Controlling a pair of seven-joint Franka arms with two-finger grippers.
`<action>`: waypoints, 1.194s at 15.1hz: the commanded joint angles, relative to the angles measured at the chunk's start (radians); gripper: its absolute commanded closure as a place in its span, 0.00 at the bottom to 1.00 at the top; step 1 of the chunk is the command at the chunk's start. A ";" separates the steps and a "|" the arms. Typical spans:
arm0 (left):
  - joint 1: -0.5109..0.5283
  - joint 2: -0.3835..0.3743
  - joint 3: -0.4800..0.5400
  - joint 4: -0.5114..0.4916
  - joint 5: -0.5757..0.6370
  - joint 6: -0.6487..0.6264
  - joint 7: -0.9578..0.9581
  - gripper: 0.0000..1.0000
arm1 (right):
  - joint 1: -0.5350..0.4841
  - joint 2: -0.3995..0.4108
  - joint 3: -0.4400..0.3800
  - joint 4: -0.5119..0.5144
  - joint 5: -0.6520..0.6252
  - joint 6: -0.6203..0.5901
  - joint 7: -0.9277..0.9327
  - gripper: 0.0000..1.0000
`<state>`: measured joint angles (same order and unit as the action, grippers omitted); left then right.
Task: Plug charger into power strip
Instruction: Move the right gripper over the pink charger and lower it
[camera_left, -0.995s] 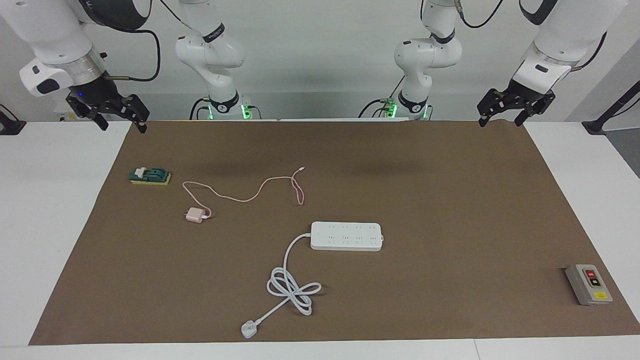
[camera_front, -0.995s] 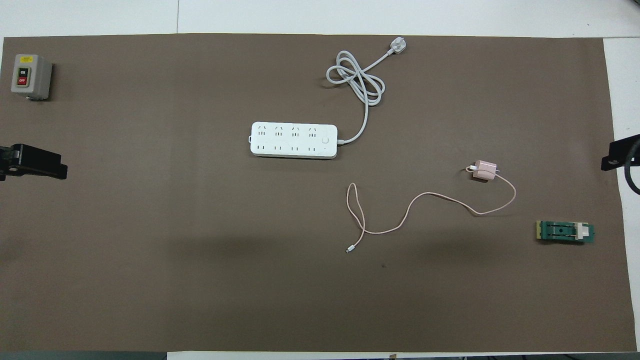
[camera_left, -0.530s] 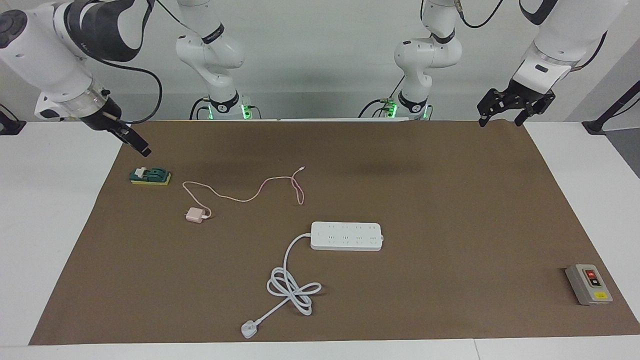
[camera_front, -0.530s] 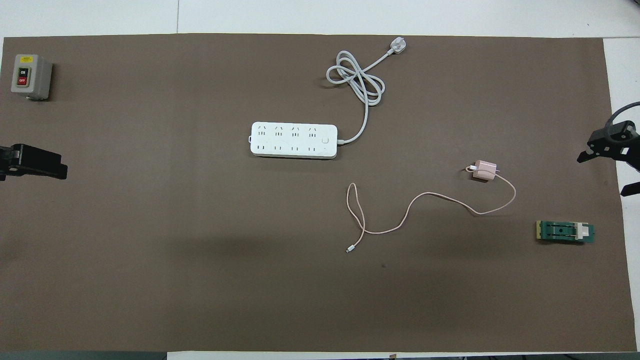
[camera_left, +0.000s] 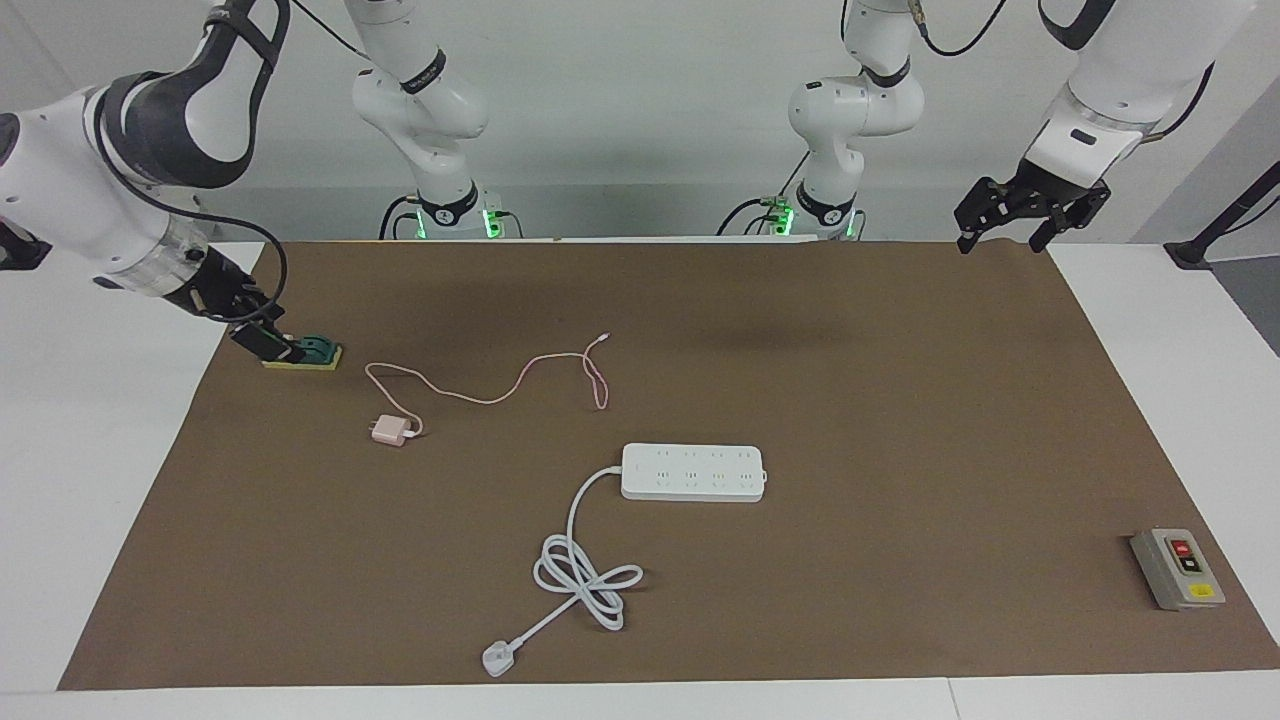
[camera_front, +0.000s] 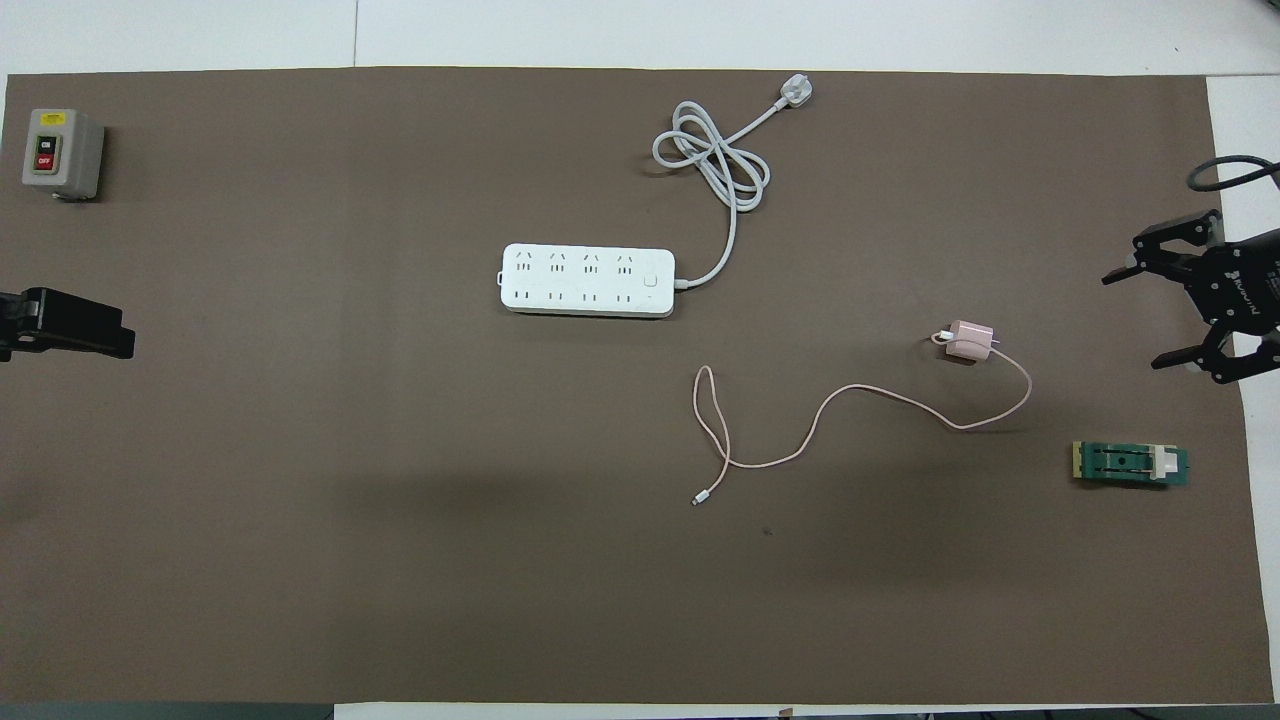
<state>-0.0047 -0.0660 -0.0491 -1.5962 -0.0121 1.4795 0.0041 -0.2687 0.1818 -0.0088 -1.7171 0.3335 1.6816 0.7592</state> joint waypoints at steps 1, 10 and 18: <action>0.000 -0.023 0.000 -0.028 0.020 0.007 0.000 0.00 | -0.029 0.042 0.012 -0.004 0.071 0.056 0.110 0.00; 0.000 -0.023 0.000 -0.028 0.020 0.007 0.000 0.00 | -0.027 0.155 0.012 -0.082 0.186 0.168 0.180 0.00; 0.000 -0.023 0.000 -0.028 0.020 0.007 0.000 0.00 | -0.027 0.196 0.012 -0.142 0.286 0.181 0.173 0.00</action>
<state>-0.0047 -0.0660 -0.0491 -1.5962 -0.0121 1.4795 0.0041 -0.2834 0.3829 -0.0077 -1.8323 0.5782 1.8377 0.9292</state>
